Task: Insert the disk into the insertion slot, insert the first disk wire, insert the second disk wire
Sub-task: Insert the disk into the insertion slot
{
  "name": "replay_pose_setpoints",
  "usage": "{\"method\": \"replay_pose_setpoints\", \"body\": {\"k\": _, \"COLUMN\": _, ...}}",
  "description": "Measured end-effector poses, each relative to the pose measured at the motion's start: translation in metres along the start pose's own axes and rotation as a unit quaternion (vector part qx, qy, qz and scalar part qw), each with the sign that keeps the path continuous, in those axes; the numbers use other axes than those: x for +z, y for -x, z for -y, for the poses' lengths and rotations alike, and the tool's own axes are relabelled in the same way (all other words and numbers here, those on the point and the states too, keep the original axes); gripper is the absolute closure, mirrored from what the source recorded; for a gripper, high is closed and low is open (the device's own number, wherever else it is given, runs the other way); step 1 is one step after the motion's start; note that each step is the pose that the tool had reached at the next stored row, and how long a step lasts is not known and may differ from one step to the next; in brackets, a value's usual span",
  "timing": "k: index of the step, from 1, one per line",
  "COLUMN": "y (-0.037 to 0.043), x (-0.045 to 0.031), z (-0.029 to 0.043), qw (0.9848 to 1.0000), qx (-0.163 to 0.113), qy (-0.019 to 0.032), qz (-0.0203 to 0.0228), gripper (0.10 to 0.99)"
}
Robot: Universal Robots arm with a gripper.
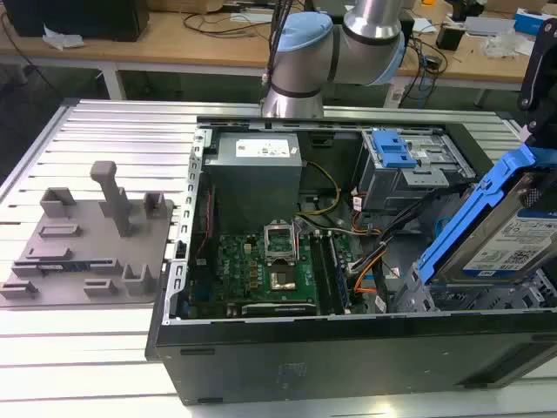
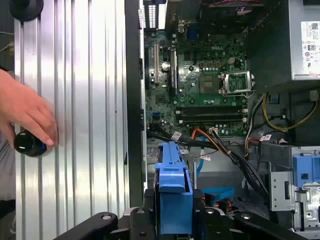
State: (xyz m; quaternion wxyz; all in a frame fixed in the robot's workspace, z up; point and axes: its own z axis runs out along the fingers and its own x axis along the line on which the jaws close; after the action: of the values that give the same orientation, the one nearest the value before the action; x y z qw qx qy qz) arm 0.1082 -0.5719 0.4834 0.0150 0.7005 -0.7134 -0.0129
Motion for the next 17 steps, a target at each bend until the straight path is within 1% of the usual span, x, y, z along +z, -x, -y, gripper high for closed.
{"method": "replay_pose_setpoints", "body": {"k": 14, "y": 0.0, "x": 0.0, "z": 0.0, "qw": 1.0, "qx": 0.0, "qy": 0.0, "qz": 0.0001, "gripper": 0.722}}
{"method": "replay_pose_setpoints", "body": {"k": 15, "y": -0.0001, "x": -0.0001, "z": 0.0, "qw": 1.0, "qx": 0.0, "qy": 0.0, "qz": 0.0027, "gripper": 0.722}}
{"method": "replay_pose_setpoints", "body": {"k": 17, "y": -0.0002, "x": 0.0, "z": 0.0, "qw": 0.9999, "qx": -0.001, "qy": -0.0001, "qz": 0.0153, "gripper": 0.722}}
